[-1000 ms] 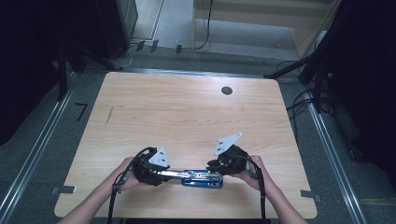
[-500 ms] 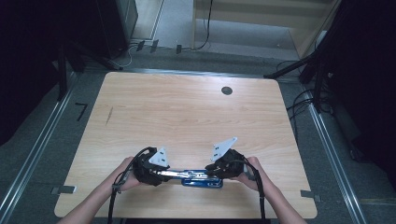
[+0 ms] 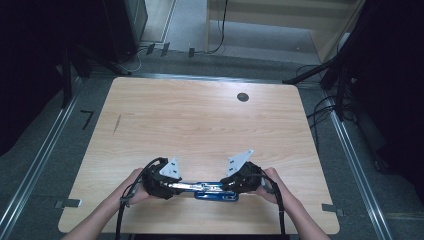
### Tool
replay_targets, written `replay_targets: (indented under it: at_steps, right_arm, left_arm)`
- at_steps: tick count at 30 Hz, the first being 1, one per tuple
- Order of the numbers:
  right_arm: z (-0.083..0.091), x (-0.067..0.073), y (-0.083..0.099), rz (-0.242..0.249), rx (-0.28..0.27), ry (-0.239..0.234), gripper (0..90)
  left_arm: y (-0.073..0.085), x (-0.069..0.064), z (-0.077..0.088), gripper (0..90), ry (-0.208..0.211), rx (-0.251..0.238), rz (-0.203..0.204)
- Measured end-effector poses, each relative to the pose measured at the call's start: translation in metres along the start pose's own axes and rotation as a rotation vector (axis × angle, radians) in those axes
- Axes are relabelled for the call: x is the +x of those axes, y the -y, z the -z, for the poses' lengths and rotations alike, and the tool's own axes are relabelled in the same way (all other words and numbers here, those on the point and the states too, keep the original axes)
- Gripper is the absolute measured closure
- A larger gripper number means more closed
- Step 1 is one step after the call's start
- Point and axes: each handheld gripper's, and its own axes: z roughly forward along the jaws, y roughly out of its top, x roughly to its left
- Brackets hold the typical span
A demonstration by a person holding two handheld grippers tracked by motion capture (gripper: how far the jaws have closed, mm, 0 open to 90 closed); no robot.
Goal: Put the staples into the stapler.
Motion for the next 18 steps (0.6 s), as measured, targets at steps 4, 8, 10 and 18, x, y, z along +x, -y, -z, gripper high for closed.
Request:
replay_targets:
  at_steps: [4, 8, 10, 18]
  right_arm:
    - [-0.0015, 0.0009, 0.0008, 0.017, 0.009, -0.004, 78.6]
    - [0.0001, 0.0012, 0.0017, 0.029, 0.014, -0.009, 78.4]
    - [0.0009, 0.0008, 0.0024, 0.037, 0.020, -0.006, 78.4]
    - [0.0016, 0.0033, 0.0012, 0.063, 0.004, 0.006, 78.7]
  left_arm:
    - [-0.0001, -0.0001, -0.0001, 59.4, 0.000, -0.001, 0.002]
    - [-0.0001, 0.0000, 0.0000, 59.4, 0.000, 0.002, 0.000]
    - [-0.0001, 0.0000, 0.0000, 59.3, 0.000, 0.002, -0.001]
    - [-0.0003, -0.0001, -0.0002, 59.3, 0.000, 0.003, 0.000]
